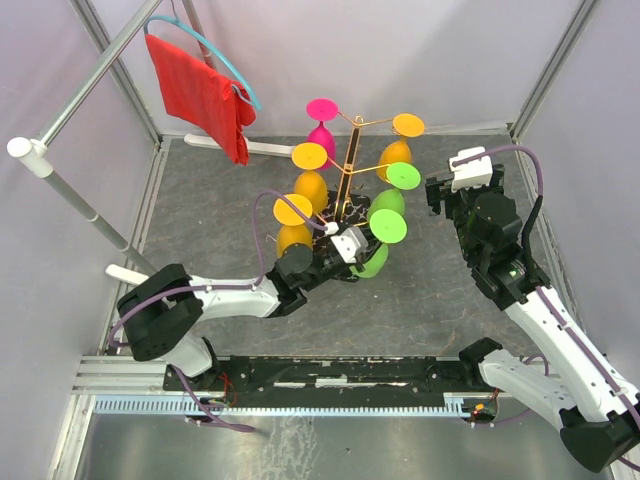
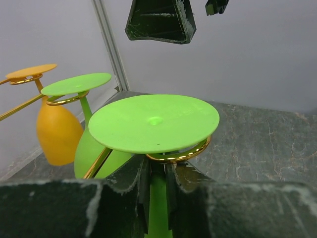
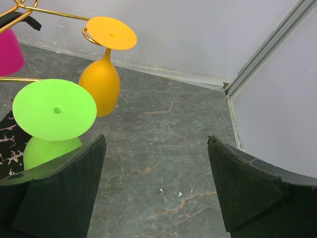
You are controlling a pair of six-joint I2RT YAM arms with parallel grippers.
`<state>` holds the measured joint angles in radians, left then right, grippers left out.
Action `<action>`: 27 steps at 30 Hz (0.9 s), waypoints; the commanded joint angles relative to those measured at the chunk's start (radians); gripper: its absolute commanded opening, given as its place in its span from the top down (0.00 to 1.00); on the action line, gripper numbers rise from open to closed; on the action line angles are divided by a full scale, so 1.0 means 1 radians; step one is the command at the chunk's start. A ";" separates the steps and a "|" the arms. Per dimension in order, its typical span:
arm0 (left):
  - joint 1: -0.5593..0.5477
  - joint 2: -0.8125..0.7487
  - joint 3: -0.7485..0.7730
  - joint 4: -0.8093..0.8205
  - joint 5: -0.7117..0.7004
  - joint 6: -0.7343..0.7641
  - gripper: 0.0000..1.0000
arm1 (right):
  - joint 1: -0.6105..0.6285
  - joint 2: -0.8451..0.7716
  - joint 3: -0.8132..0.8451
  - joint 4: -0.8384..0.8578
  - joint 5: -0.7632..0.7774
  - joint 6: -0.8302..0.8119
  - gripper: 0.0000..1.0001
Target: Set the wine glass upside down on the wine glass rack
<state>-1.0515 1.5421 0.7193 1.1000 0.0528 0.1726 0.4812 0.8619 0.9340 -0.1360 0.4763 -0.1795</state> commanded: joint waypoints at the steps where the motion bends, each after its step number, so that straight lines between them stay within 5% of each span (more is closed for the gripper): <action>1: -0.023 -0.043 -0.013 0.064 0.055 0.012 0.77 | -0.005 -0.018 0.003 0.035 0.016 -0.005 0.09; 27: -0.023 -0.069 -0.015 0.003 0.204 -0.005 0.63 | -0.005 -0.012 0.002 0.032 0.015 -0.009 0.09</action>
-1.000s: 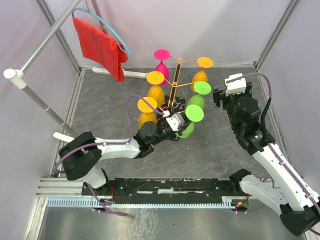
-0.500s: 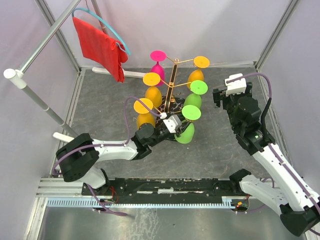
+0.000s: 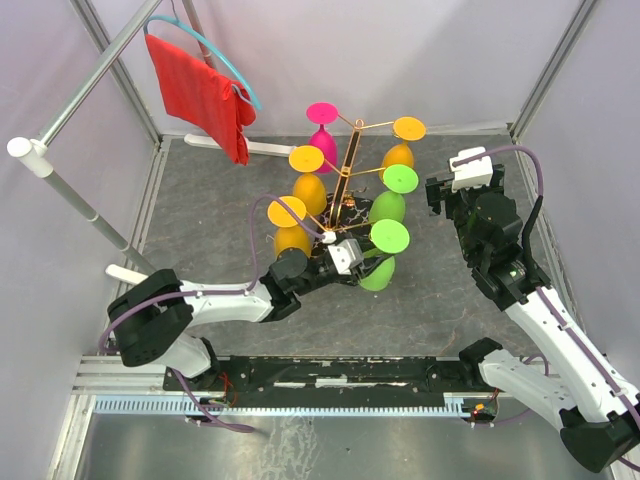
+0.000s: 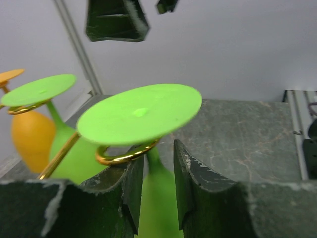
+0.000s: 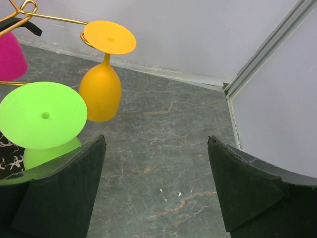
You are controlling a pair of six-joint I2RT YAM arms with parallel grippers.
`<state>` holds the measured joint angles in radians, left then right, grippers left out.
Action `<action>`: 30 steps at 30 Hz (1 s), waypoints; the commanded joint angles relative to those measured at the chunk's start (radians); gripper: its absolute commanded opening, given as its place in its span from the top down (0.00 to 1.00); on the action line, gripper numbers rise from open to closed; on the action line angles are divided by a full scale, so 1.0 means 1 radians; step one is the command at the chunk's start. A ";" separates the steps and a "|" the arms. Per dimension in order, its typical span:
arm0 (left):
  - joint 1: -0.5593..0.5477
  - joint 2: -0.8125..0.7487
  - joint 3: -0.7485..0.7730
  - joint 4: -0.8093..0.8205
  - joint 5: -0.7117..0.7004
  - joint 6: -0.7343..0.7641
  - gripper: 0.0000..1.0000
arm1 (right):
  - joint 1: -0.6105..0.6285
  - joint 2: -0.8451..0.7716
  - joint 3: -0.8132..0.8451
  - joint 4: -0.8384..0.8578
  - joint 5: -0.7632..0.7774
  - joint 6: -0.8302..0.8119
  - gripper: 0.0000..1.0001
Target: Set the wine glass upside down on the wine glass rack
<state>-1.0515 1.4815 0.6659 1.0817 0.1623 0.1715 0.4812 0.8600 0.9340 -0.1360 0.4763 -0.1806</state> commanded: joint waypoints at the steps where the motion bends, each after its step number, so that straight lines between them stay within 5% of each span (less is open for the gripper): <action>1: -0.022 -0.005 0.041 0.023 0.097 -0.004 0.62 | -0.005 -0.010 0.003 0.032 0.015 -0.009 0.09; 23: -0.022 -0.192 -0.130 0.033 -0.009 0.017 0.65 | -0.006 0.001 0.002 0.034 0.017 -0.007 0.09; 26: -0.023 -0.212 -0.126 -0.006 -0.005 0.018 0.59 | -0.005 0.007 0.008 0.030 0.016 -0.003 0.09; 30: -0.023 -0.222 -0.136 -0.026 -0.016 0.012 0.35 | -0.005 0.011 0.018 0.020 0.028 0.002 0.08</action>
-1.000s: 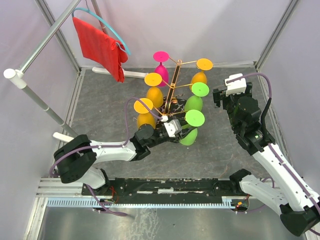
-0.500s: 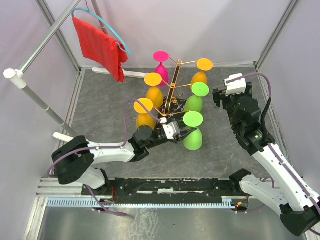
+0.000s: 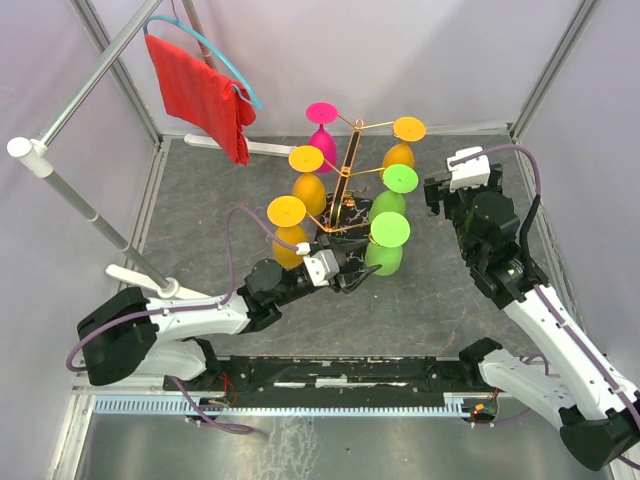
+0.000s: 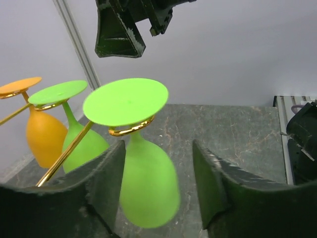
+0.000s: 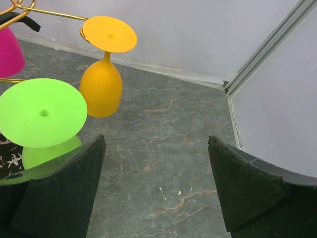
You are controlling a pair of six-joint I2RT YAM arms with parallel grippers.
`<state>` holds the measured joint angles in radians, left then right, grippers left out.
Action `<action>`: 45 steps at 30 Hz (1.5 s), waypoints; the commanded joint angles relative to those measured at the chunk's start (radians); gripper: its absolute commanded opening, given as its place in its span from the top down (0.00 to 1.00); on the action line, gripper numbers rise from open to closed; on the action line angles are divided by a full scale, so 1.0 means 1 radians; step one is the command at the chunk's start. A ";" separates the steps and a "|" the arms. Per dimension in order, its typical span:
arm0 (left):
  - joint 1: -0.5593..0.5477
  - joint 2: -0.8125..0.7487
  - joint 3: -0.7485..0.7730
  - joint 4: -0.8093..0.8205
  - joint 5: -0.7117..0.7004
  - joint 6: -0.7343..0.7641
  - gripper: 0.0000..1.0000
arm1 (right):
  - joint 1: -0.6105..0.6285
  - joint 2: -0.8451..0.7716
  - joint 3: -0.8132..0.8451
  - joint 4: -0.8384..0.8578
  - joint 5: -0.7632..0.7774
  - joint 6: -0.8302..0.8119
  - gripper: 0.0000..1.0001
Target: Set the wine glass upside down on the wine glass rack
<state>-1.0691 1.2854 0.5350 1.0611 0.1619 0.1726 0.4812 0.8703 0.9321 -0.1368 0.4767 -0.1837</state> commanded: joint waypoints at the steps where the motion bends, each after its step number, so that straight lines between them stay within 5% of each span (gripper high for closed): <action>1: -0.005 -0.031 -0.013 -0.006 -0.029 0.003 0.25 | -0.004 0.000 0.023 0.017 0.034 0.008 0.07; 3: -0.006 -0.046 -0.031 -0.008 -0.073 -0.024 0.01 | -0.005 -0.003 0.032 0.000 0.047 0.018 0.06; 11: -0.005 -0.240 -0.038 -0.301 -0.321 -0.210 0.01 | -0.005 -0.045 0.071 -0.114 0.114 0.081 0.00; 16: -0.006 -0.362 -0.040 -0.440 -0.338 -0.285 0.01 | -0.005 -0.081 0.061 -0.195 0.134 0.136 0.00; 27: -0.007 -0.380 0.248 -0.969 -0.446 -0.392 0.01 | -0.005 -0.184 0.037 -0.368 0.129 0.251 0.00; 40: -0.006 -0.367 0.302 -0.983 -0.576 -0.460 0.01 | -0.005 -0.285 0.030 -0.433 0.079 0.236 0.00; 45: -0.007 -0.378 0.306 -0.981 -0.597 -0.448 0.01 | -0.005 -0.205 0.135 -0.514 0.109 0.303 0.00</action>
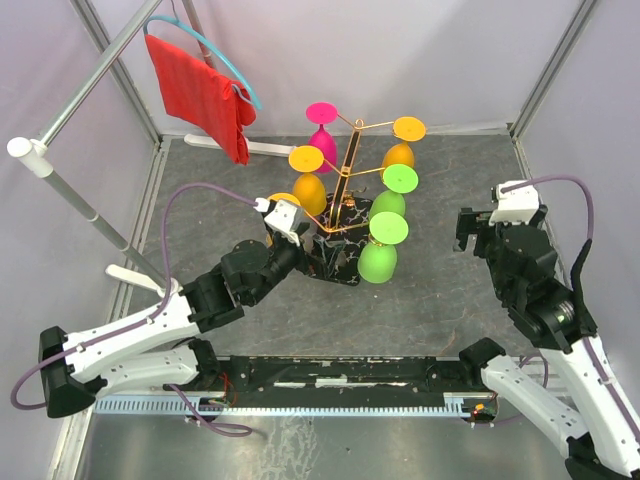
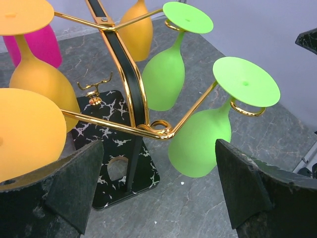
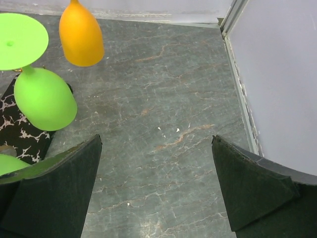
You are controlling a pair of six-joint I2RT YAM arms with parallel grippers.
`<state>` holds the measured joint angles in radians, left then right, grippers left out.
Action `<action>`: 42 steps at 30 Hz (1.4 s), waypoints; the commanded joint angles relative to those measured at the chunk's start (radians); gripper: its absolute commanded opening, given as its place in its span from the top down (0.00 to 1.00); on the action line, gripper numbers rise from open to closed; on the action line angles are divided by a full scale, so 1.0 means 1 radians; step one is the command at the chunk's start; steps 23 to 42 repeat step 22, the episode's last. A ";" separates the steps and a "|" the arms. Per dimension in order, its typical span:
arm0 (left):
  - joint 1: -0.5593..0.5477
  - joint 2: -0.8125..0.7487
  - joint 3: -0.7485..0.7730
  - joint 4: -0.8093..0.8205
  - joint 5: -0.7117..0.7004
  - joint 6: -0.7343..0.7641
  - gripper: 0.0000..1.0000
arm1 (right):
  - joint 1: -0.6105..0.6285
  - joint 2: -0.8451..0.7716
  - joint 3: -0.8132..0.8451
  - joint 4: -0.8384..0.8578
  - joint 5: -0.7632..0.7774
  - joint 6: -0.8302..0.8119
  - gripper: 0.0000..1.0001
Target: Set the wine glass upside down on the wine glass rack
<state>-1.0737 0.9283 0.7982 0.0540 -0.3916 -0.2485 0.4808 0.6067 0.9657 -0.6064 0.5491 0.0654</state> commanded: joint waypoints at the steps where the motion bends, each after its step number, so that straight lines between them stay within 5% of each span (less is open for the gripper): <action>1: -0.001 -0.023 0.043 0.028 -0.045 -0.026 0.01 | -0.004 0.079 0.116 -0.052 0.082 0.065 0.00; 5: -0.001 -0.028 0.039 0.033 -0.051 -0.023 0.01 | -0.005 0.120 0.127 -0.045 0.241 0.110 0.00; 42: -0.001 -0.051 0.025 0.033 -0.059 -0.011 0.01 | -0.005 0.085 0.119 -0.017 0.218 0.093 0.00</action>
